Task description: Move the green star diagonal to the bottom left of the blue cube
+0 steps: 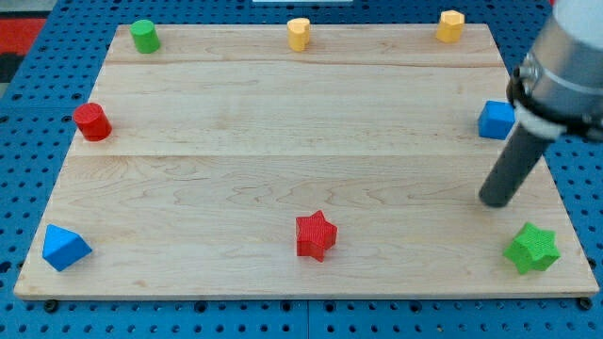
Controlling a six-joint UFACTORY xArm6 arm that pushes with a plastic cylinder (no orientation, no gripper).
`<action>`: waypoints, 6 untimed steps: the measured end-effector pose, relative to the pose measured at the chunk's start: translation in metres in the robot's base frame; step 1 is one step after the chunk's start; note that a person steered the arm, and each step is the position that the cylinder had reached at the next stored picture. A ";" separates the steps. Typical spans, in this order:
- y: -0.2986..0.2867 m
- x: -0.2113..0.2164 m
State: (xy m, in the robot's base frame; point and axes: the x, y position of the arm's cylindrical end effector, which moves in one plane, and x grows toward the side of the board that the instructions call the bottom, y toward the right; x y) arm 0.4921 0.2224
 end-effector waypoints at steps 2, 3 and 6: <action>0.087 0.067; 0.071 0.126; -0.050 0.034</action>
